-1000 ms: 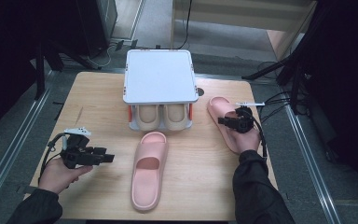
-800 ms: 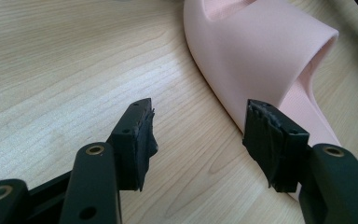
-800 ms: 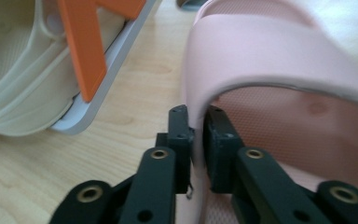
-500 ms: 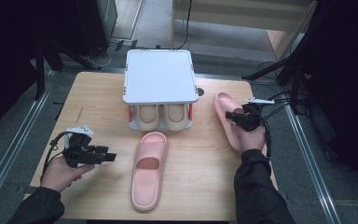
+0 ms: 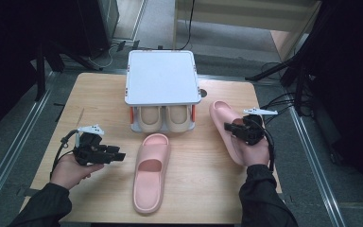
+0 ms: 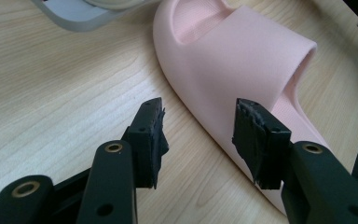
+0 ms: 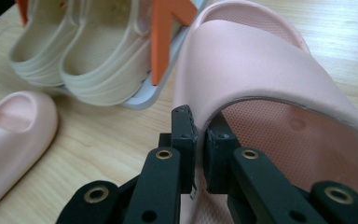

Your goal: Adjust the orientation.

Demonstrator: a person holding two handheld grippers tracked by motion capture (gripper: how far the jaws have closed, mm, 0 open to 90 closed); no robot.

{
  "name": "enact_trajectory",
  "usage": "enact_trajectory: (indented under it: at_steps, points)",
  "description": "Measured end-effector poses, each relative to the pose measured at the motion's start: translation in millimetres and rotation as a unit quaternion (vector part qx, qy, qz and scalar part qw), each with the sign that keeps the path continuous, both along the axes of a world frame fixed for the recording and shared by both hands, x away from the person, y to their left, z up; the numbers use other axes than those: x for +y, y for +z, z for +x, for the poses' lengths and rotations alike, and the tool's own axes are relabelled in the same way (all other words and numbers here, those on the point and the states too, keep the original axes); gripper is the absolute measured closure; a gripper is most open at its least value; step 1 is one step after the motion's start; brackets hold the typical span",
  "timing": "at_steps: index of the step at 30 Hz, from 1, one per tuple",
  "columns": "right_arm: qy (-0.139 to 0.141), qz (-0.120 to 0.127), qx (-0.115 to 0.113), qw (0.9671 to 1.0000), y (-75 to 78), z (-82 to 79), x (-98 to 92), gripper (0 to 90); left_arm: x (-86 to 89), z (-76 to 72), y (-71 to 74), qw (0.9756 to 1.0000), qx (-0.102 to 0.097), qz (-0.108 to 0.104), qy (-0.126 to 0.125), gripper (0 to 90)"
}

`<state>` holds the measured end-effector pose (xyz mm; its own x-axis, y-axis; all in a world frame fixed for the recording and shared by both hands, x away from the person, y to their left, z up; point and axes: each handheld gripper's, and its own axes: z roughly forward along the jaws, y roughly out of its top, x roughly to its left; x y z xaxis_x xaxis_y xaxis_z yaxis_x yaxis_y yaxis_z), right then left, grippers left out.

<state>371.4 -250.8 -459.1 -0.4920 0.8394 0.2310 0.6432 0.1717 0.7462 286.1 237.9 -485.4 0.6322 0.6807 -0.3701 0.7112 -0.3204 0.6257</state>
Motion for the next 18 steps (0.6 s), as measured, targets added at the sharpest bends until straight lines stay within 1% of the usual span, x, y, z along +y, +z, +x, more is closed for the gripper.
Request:
enact_trajectory:
  at_steps: [4,5,7,9,11,14,18]
  points:
    - [0.009,0.007,0.001,0.9999,2.3,-11.0,4.7,85.6,-4.6,4.6,-0.1,1.0000,0.000,0.002,-0.007,52.4]
    - [0.012,0.006,0.000,0.9999,2.7,-14.4,6.3,85.6,-6.1,5.7,0.5,0.9999,0.002,0.001,-0.012,53.5]
    - [0.017,0.006,0.002,0.9998,3.3,-21.9,10.1,85.6,-8.3,7.1,1.5,0.9999,0.007,-0.004,-0.013,59.1]
    - [0.024,0.009,0.007,0.9997,3.5,-30.0,13.8,85.6,-10.9,8.7,3.1,0.9999,0.004,-0.004,-0.014,62.3]
    - [0.032,0.009,0.007,0.9994,3.7,-38.2,17.8,85.5,-13.2,10.5,4.0,0.9998,0.001,-0.005,-0.017,63.9]
    - [0.044,0.006,0.006,0.9990,3.9,-51.2,24.4,85.5,-16.9,13.0,4.7,0.9997,-0.002,0.000,-0.023,67.2]
    - [0.059,0.006,0.012,0.9982,2.1,-66.9,33.6,85.5,-21.8,17.2,4.4,0.9996,0.003,0.004,-0.028,70.3]
